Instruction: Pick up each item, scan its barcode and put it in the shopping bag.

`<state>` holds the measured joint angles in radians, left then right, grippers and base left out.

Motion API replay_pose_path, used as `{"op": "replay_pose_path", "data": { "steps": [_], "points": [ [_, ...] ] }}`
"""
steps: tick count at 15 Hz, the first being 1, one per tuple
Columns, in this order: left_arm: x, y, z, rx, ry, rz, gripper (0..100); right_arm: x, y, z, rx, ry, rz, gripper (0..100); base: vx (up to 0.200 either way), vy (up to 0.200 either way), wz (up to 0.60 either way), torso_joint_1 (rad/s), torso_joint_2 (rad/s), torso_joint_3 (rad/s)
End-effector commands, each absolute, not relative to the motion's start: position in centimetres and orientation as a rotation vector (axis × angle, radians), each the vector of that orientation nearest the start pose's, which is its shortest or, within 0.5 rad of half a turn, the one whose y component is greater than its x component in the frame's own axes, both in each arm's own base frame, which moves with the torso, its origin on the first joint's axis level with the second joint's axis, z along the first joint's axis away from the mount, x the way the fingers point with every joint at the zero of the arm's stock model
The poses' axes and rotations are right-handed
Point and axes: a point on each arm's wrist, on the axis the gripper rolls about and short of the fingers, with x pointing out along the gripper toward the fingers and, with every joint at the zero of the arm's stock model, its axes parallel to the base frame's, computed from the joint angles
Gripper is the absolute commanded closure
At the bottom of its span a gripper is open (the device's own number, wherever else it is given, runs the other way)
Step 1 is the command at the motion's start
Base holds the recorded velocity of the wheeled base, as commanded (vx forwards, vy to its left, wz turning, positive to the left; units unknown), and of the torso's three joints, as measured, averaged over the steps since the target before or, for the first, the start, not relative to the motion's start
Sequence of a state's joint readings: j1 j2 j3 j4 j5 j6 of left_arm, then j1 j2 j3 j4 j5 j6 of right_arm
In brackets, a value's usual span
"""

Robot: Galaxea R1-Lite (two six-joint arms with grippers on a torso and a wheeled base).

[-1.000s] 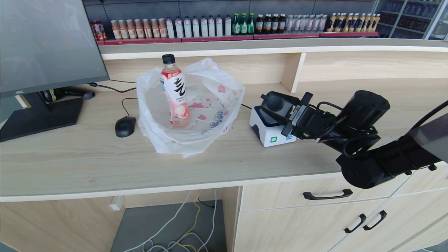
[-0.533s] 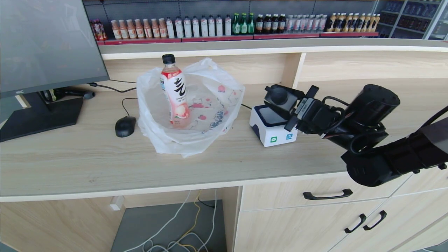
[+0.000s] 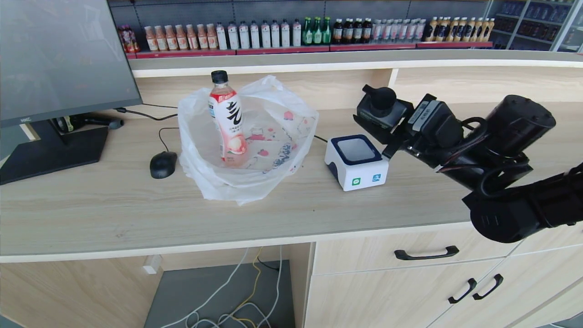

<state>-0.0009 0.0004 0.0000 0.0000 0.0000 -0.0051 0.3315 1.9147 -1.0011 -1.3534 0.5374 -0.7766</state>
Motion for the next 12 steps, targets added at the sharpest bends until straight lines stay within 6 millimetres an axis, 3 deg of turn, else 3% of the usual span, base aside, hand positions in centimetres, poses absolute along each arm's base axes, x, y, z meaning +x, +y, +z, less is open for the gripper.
{"op": "replay_pose_path", "data": {
  "steps": [1, 4, 8, 12],
  "points": [
    [-2.3, 0.0, 7.5, -0.006, 0.0, -0.002, 0, 31.9, 11.8, 25.6, -0.69, -0.785, 0.608, 100, 0.0, 0.0, 0.0, 0.0, 0.0, 0.0],
    [-2.3, 0.0, 7.5, -0.006, 0.0, 0.0, 0, 30.8, 10.7, 27.4, -0.489, -0.727, 0.522, 100, 0.0, 0.0, 0.0, 0.0, 0.0, 0.0],
    [-2.3, 0.0, 7.5, -0.006, 0.0, 0.0, 0, 30.2, 10.0, 28.1, -0.299, -0.742, 0.556, 100, 0.0, 0.0, 0.0, 0.0, 0.0, 0.0],
    [-2.3, 0.0, 7.5, -0.005, 0.0, 0.0, 0, 29.9, 8.0, 26.1, -0.113, -0.648, 0.506, 100, 0.0, 0.0, 0.0, 0.0, 0.0, 0.0]
  ]
}}
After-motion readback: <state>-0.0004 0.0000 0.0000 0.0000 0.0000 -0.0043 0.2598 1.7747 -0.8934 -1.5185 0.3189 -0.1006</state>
